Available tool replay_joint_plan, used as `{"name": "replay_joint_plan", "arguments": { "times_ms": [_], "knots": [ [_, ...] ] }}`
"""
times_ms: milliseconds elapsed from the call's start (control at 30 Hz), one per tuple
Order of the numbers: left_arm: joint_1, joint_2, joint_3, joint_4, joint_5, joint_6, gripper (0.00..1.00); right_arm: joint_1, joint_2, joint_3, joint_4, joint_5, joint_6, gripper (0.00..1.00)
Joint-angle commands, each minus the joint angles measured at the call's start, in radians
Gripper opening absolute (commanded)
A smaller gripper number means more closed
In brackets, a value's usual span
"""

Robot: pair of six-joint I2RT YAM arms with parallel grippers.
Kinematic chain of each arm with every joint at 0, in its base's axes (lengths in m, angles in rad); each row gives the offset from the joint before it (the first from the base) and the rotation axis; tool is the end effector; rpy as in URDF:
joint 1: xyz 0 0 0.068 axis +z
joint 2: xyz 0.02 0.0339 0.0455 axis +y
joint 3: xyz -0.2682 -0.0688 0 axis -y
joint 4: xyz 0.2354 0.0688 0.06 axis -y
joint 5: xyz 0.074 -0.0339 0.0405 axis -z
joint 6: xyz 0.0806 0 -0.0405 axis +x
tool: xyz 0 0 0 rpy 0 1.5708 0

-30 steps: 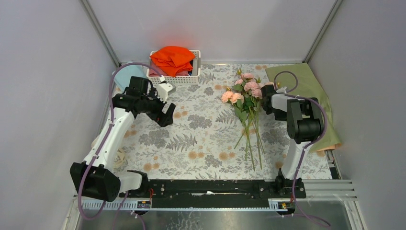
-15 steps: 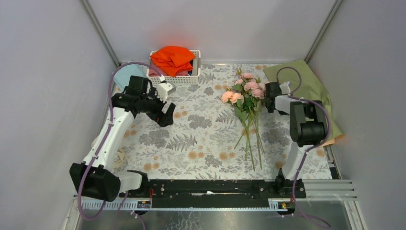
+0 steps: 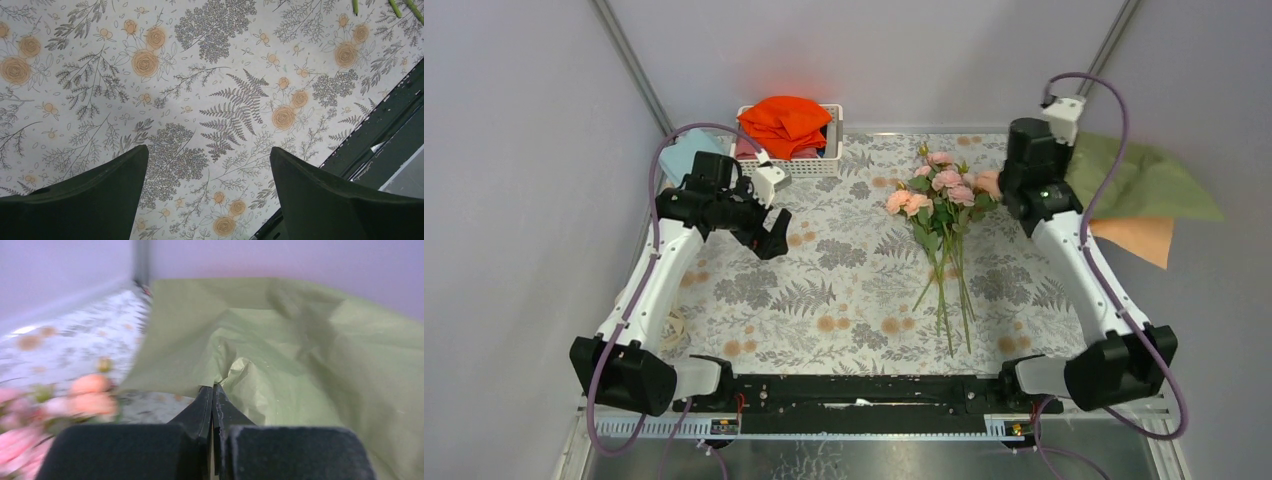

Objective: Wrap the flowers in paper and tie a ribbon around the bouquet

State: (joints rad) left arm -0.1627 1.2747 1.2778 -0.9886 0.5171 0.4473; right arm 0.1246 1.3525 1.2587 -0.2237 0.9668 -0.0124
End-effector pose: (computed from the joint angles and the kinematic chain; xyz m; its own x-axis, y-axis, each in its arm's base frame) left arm 0.2467 -0.0809 0.3107 -0.5641 0.4736 -0.6763 0.7257 0.6751 -0.1326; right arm 0.3215 -0.0266 0.3756 -0.3185 -0.0470 -0.9468 0.7014 0.6602 -0.2687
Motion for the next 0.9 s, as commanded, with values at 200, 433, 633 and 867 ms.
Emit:
{"name": "replay_joint_plan", "arguments": {
  "times_ms": [200,433,633,867],
  "knots": [
    [0.045,0.013,0.041,0.033,-0.024,-0.048,0.98,0.669,0.058,0.117,0.050,0.272,-0.108,0.00],
    [0.160,0.060,-0.019,0.104,-0.052,-0.050,0.98,0.986,0.400,0.237,-0.240,0.146,0.274,0.00],
    [0.238,0.155,-0.096,0.191,-0.117,-0.045,0.98,1.115,0.657,0.337,-0.282,-0.143,0.446,0.00],
    [0.248,0.233,-0.153,0.261,-0.171,-0.051,0.99,1.140,0.659,0.428,-0.235,-0.737,0.277,0.98]
  ]
}}
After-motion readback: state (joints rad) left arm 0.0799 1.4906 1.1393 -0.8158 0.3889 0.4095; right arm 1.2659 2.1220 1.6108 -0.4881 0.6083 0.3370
